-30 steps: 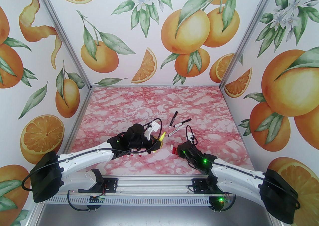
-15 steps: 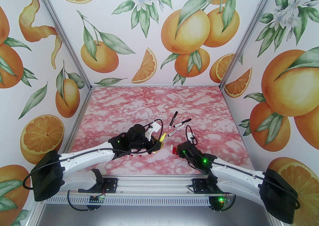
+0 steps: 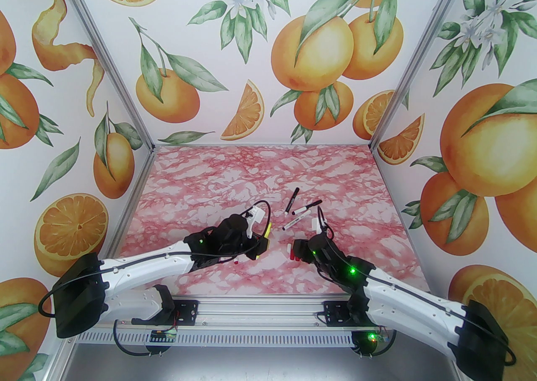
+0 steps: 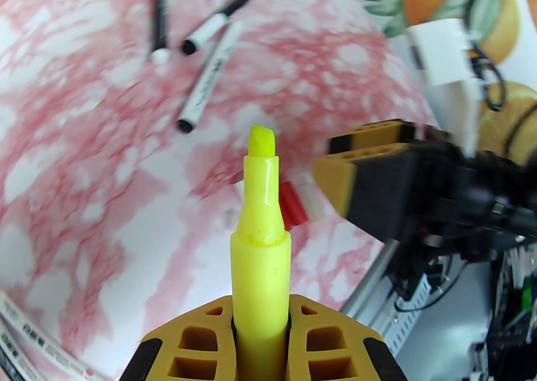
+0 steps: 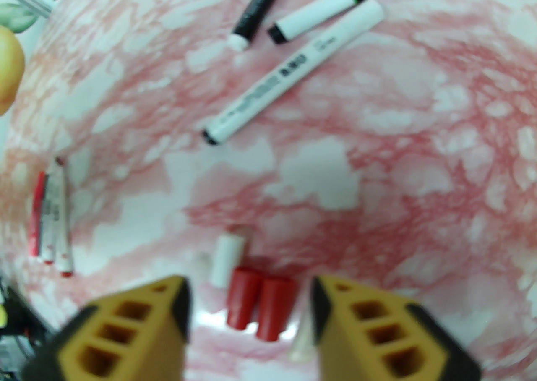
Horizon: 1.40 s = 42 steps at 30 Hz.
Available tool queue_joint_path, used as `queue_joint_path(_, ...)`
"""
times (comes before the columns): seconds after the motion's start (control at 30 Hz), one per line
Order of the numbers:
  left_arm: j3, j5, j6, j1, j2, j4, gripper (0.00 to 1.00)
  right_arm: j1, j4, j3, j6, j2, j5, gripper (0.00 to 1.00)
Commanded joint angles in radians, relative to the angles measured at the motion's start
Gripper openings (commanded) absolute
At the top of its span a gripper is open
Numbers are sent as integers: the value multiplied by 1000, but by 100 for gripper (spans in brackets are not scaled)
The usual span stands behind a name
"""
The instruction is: Open the pen caps
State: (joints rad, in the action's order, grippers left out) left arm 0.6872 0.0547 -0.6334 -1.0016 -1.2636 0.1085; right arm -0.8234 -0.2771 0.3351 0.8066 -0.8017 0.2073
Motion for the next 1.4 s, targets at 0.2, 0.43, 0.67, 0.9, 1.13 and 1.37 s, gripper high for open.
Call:
queue_joint_path(0.2,6,-279,-213,-6,-62,211,2,-4,-72,32,-109,103,-279,100)
queue_joint_path(0.43,85,-310,-247,-4,-196,297,3,-4,-73,20,-105,181,-299,100)
queue_joint_path(0.67,118,-343,-243,18,-268,342,5,-4,-94,11,-97,210,-260,100)
queue_joint_path(0.9,85,-334,-233,59,-275,345,6,-3,-100,6,-90,209,-250,100)
queue_joint_path(1.13,57,-329,-227,88,-261,347,5,-3,-101,15,-87,191,-240,100)
queue_joint_path(1.37,47,-332,-233,96,-253,367,5,-4,-97,24,-90,164,-239,100)
